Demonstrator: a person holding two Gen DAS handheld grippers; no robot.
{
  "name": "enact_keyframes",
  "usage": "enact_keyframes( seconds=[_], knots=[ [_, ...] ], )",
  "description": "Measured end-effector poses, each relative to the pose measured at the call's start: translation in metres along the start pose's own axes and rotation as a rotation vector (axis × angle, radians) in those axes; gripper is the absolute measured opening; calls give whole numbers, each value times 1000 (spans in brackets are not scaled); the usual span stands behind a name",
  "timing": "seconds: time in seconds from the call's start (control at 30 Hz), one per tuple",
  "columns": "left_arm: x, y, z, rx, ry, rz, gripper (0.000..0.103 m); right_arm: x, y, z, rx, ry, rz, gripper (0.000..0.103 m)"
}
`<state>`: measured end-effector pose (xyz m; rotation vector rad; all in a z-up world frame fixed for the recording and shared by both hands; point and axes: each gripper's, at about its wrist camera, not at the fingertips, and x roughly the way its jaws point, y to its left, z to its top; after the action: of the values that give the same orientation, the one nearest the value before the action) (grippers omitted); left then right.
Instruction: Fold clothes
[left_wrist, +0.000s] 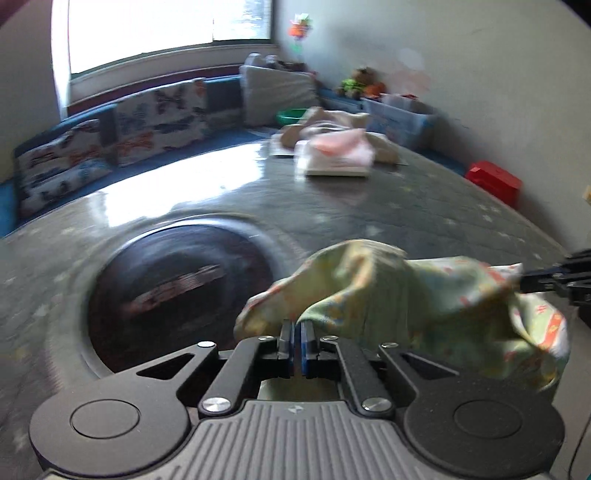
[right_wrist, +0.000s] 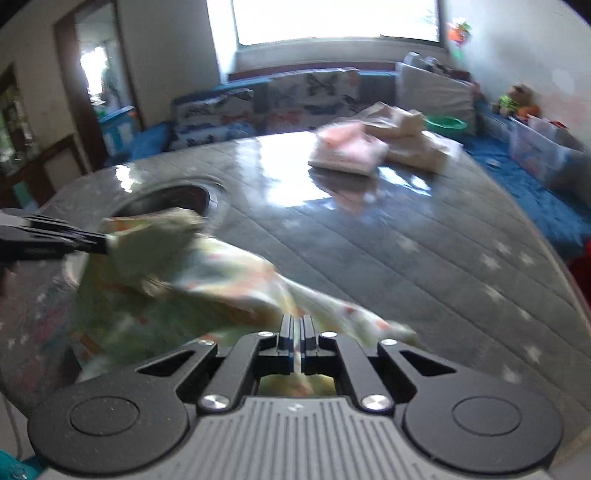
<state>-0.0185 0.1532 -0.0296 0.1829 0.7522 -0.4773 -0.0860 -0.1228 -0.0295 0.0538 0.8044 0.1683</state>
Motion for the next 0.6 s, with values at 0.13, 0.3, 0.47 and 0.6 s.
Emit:
enact_keyframes(
  seconds=[0.13, 0.3, 0.47, 0.6],
  knots=[
    [-28, 32, -21, -52, 12, 91, 3, -6, -18, -9, 36, 44, -6, 4],
    [-44, 62, -42, -116, 63, 162, 4, -2, -24, 12, 62, -6, 59, 19],
    [-36, 50, -35, -107, 55, 135, 18, 29, 3, 38, -17, -2, 128, 42],
    [-16, 29, -13, -77, 33, 101, 40, 61, 17, 44, -22, 41, 163, 44]
  ],
)
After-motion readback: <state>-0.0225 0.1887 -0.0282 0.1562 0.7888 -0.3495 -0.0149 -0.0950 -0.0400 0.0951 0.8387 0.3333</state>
